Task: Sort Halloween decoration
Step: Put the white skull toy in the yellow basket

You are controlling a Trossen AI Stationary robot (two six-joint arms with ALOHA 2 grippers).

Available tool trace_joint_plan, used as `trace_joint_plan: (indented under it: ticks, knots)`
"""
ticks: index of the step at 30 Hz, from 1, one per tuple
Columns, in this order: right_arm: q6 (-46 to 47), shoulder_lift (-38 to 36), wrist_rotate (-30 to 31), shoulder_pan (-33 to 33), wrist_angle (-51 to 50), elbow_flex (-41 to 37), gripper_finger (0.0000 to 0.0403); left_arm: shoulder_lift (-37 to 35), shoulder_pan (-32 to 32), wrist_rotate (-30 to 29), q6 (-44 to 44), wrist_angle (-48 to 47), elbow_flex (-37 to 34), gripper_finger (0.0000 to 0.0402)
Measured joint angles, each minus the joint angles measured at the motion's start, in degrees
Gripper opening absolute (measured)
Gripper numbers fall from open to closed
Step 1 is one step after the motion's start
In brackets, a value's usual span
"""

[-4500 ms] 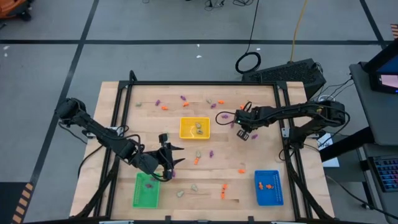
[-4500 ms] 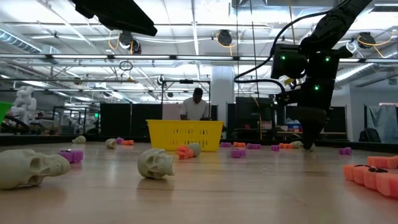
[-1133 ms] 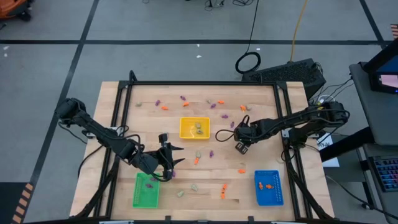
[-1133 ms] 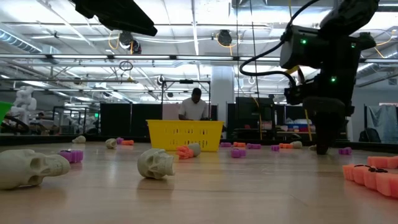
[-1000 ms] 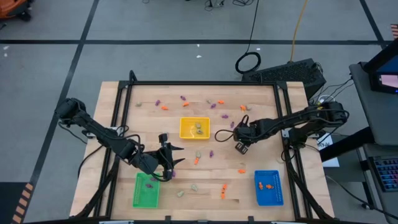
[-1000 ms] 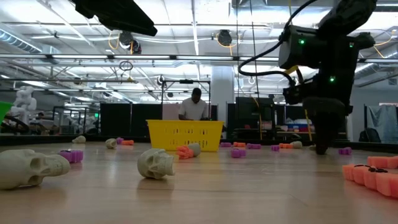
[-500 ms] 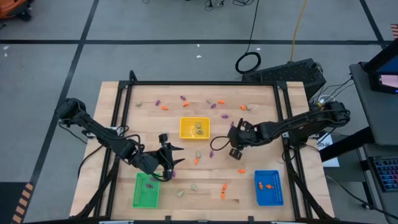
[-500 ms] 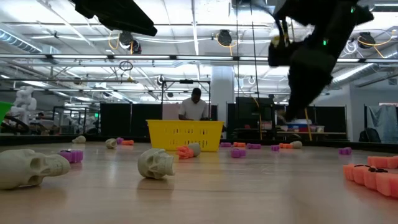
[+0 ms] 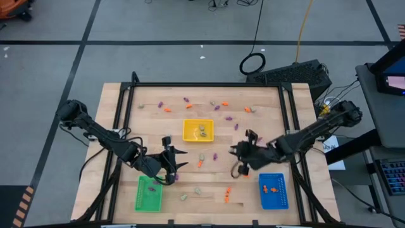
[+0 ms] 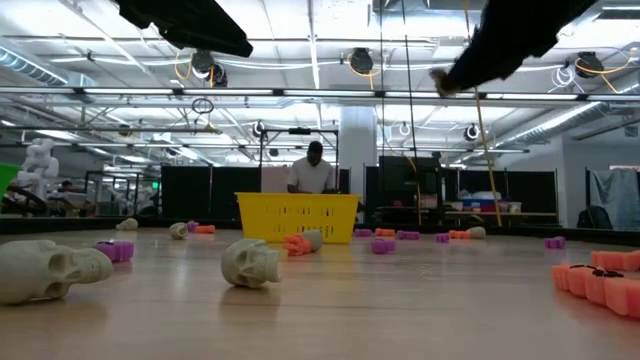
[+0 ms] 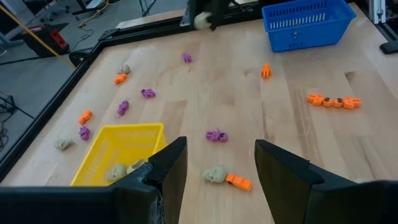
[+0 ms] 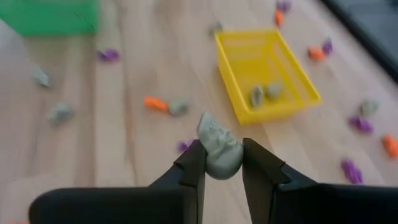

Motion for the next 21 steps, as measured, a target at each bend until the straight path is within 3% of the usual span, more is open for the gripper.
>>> trace_joint_plan:
  ticks: [5, 12, 21]
  knots:
    - [-3.6, 0.6, 7.4, 4.3, 14.3, -4.5, 0.0058, 0.0, 0.0, 0.0, 0.0, 0.3, 0.0, 0.0187]
    - [-8.1, 2.5, 11.2, 5.9, 32.4, -10.4, 0.0067, 0.0, 0.0, 0.0, 0.0, 0.4, 0.0, 0.0187]
    - [-12.4, 5.1, 13.1, 5.9, 39.0, -11.1, 0.0070, 0.0, 0.0, 0.0, 0.0, 0.4, 0.0, 0.0187]
